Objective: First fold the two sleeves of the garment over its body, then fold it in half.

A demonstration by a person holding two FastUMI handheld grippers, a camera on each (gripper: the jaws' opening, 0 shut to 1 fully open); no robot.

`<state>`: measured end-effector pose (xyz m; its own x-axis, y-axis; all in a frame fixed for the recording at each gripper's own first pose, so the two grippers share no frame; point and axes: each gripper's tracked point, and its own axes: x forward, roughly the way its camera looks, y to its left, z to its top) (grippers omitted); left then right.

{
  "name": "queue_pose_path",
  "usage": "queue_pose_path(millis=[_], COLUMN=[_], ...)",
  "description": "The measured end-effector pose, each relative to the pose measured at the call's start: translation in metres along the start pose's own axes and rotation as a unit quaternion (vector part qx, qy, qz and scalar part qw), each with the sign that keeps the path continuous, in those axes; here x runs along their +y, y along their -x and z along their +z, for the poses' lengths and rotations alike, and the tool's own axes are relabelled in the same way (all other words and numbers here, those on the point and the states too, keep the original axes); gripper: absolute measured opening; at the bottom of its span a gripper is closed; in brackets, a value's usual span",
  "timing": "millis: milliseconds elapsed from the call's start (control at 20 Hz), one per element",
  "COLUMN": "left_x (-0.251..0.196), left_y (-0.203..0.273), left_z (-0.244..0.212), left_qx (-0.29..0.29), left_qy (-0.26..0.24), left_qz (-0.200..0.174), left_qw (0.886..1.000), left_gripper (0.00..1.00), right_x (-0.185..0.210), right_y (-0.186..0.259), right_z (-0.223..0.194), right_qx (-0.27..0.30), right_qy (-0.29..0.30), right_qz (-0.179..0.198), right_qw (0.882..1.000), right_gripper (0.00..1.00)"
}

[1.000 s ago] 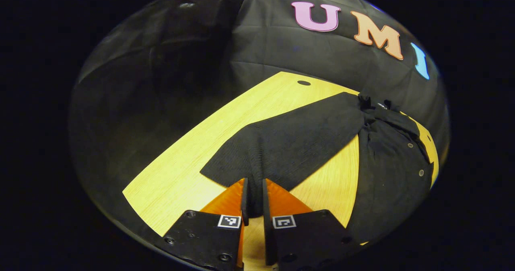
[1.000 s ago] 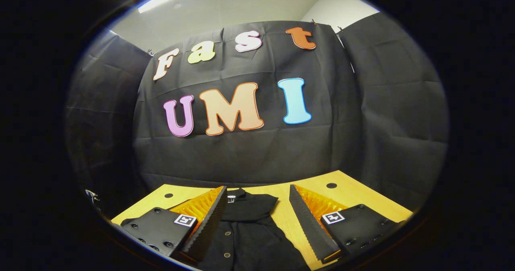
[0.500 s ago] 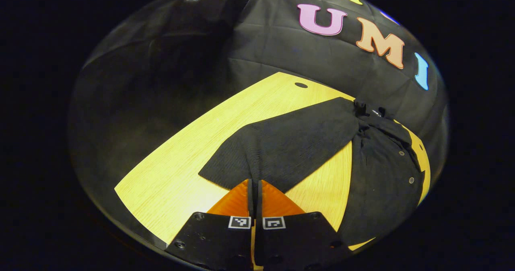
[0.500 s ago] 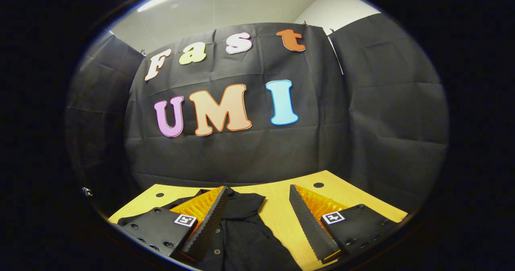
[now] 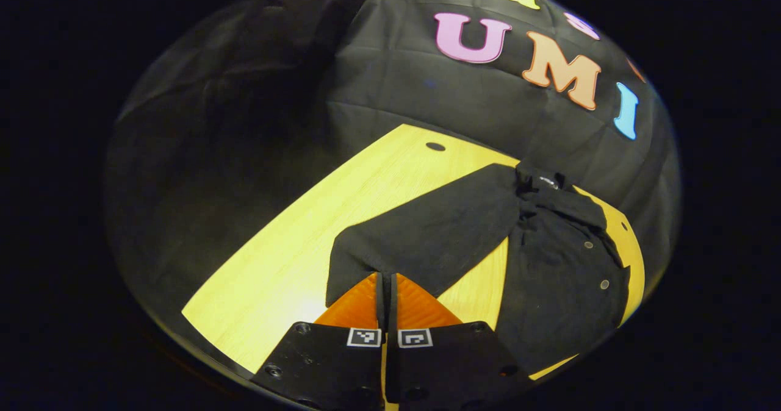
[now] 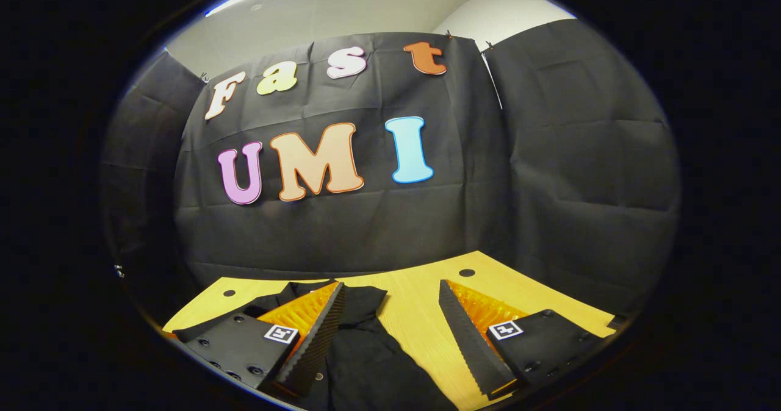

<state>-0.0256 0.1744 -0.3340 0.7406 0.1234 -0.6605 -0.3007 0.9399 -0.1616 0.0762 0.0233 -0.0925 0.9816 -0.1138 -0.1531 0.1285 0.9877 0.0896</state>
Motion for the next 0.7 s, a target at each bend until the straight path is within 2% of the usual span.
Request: queue_pose_path(millis=[300, 350, 500, 550, 700], left_x=[-0.037, -0.045, -0.07, -0.08, -0.106], left_y=[0.005, 0.006, 0.008, 0.009, 0.006], left_z=[0.059, 0.065, 0.091, 0.101, 0.125], left_qx=[-0.06, -0.066, -0.088, -0.098, -0.12], left_qy=[-0.027, -0.035, -0.053, -0.055, -0.06], left_qz=[-0.035, -0.042, -0.061, -0.067, -0.088], left_qw=[0.997, 0.996, 0.993, 0.991, 0.987], left_gripper=[0.0, 0.0, 0.0, 0.0, 0.0], right_x=[-0.024, -0.03, -0.054, -0.061, -0.075], right_y=[0.002, 0.004, 0.008, 0.01, 0.015], right_z=[0.004, 0.006, 0.011, 0.012, 0.013], right_qx=[-0.005, -0.008, -0.017, -0.018, -0.015], right_qy=[-0.028, -0.032, -0.027, -0.022, -0.022], right_qz=[-0.018, -0.024, -0.049, -0.054, -0.058], right_qw=[0.999, 0.999, 0.998, 0.998, 0.998], right_gripper=[0.97, 0.94, 0.93, 0.97, 0.97])
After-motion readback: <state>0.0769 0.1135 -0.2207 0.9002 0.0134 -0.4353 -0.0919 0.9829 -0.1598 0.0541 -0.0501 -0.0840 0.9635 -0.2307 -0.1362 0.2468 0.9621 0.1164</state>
